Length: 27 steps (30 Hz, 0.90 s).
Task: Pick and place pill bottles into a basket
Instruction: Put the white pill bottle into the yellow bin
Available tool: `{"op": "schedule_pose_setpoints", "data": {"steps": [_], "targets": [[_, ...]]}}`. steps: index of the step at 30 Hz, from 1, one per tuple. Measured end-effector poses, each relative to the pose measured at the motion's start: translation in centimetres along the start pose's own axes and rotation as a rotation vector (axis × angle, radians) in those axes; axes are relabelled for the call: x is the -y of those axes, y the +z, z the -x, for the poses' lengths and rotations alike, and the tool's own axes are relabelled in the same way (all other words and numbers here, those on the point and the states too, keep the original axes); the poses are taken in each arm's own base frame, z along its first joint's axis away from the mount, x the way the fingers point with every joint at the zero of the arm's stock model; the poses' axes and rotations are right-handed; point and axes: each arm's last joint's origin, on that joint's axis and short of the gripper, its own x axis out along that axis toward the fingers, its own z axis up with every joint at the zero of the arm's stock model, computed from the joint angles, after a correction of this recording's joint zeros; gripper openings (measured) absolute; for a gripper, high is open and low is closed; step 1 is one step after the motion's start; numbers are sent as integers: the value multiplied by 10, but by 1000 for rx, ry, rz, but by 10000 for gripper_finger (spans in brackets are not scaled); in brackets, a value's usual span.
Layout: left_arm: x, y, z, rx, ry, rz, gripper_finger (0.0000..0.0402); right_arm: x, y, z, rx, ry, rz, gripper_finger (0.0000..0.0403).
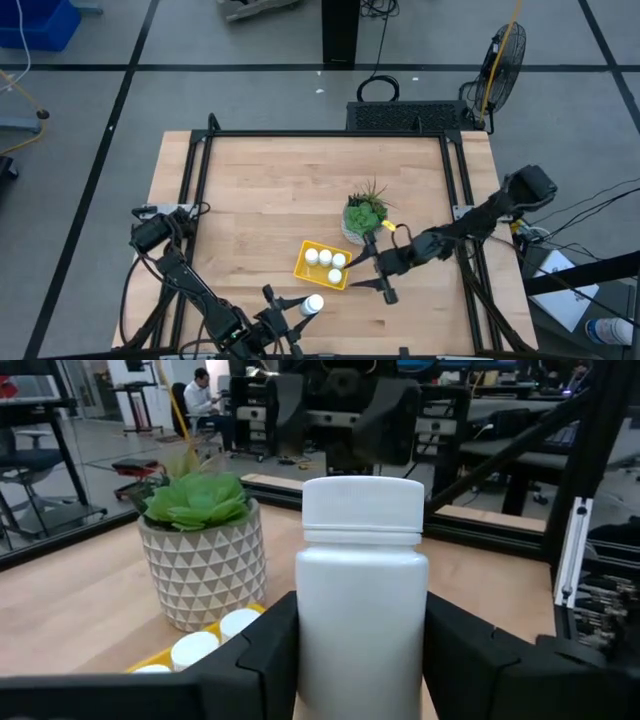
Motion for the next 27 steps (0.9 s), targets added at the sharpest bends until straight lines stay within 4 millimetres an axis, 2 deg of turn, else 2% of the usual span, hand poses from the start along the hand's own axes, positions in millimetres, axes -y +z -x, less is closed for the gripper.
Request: {"op": "schedule_pose_setpoints", "data": {"steps": [8, 24, 27], "targets": [[0, 0, 0, 0, 0, -1, 172, -6, -1, -34, 1, 38, 38, 199], [1, 1, 0, -2, -8, -2, 171, -7, 5, -40, 13, 72, 49, 288], [1, 1, 0, -2, -9, -9, 166, -5, 4, -48, 15, 64, 45, 299]]}}
